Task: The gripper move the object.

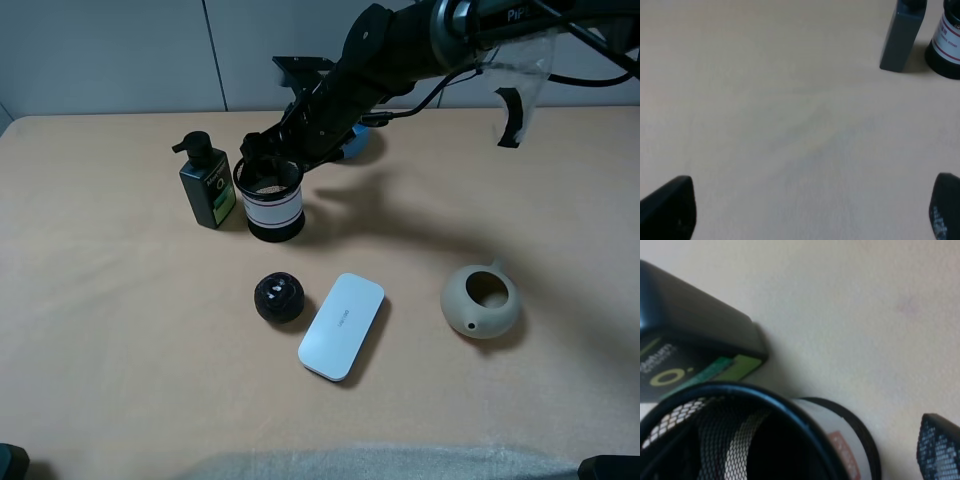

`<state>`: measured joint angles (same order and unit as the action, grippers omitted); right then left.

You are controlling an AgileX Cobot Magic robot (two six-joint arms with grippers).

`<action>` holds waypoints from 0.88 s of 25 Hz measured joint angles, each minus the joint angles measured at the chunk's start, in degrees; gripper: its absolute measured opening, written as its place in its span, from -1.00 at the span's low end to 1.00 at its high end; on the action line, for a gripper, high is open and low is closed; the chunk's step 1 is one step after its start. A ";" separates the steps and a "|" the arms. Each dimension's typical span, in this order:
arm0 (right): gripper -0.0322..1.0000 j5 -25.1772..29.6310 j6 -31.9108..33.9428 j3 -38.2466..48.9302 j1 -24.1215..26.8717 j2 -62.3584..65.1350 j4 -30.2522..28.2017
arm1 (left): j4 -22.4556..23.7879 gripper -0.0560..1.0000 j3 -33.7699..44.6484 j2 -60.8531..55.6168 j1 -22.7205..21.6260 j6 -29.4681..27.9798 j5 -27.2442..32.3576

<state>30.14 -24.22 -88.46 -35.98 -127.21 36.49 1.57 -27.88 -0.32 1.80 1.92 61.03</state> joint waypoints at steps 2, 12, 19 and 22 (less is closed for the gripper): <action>0.33 0.76 0.54 0.00 0.24 0.56 -0.72 | 0.00 0.88 0.00 0.00 0.00 0.00 0.00; 0.34 4.87 1.47 0.00 2.67 5.26 -2.62 | 0.00 0.88 0.00 0.00 0.00 0.00 -0.05; 0.35 10.27 5.24 0.00 3.89 10.56 -8.48 | 0.00 0.88 0.00 0.00 0.00 0.00 -0.05; 0.35 13.20 7.12 0.00 4.61 12.99 -11.22 | 0.00 0.88 0.00 0.00 0.00 0.00 -0.05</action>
<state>43.35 -17.10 -88.46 -31.37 -114.22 25.27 1.57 -27.88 -0.32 1.80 1.92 60.98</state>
